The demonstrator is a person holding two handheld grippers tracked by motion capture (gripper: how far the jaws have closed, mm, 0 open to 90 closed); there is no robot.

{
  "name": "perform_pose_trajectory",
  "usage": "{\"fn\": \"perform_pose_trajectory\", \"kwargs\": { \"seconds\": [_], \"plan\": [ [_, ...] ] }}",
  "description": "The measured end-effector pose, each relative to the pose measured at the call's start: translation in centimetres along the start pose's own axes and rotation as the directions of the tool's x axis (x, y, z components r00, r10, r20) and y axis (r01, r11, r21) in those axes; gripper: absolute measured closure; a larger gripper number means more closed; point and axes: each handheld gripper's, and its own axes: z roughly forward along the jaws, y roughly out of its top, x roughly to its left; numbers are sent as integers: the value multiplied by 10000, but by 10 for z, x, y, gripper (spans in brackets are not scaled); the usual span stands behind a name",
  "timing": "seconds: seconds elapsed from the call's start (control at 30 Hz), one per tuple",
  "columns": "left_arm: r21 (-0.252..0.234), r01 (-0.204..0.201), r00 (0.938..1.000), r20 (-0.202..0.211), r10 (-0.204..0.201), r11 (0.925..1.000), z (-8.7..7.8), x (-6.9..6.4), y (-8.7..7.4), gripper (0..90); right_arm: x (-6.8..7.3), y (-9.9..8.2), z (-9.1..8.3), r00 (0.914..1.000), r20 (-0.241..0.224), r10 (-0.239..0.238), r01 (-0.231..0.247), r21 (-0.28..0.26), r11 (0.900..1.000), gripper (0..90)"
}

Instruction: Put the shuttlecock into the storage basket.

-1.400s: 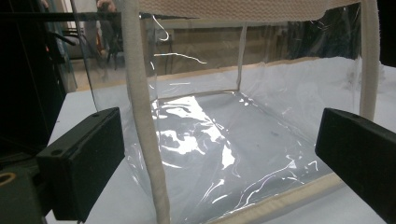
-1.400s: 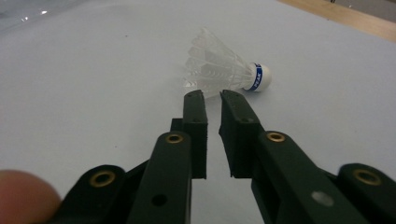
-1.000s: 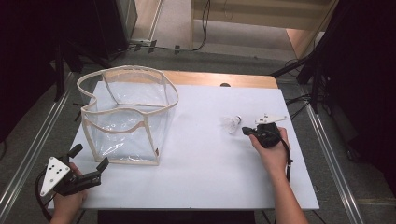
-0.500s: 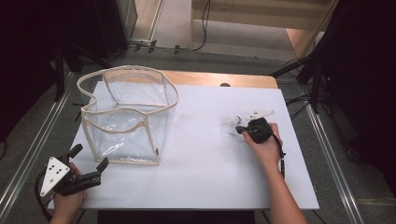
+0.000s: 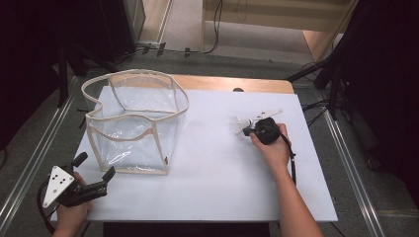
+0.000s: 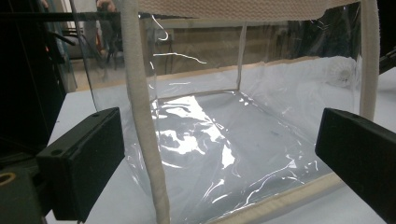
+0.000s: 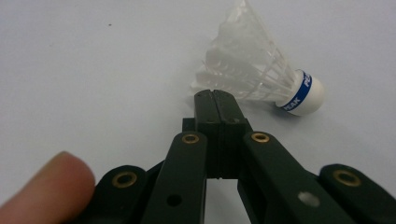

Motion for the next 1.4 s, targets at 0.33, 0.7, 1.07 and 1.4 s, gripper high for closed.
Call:
{"fn": "perform_pose_trajectory", "kwargs": {
  "seconds": [0.33,0.7,1.07,1.4],
  "plan": [
    [0,-12,10000,8,12,10000,0,0,0,21,-6,12,9,10000,50,-74,74,-56,10000,880],
    [-2,-4,10000,23,4,10000,0,0,0,21,-42,19,2,9922,995,744,-717,-309,9970,879],
    [3,-2,10000,26,2,10000,0,0,0,21,-62,11,23,9705,1709,1700,-1761,214,9841,879],
    [-4,-1,10000,15,1,10000,0,0,0,21,-60,11,30,9749,1225,1860,-1919,383,9807,878]
  ]
}}
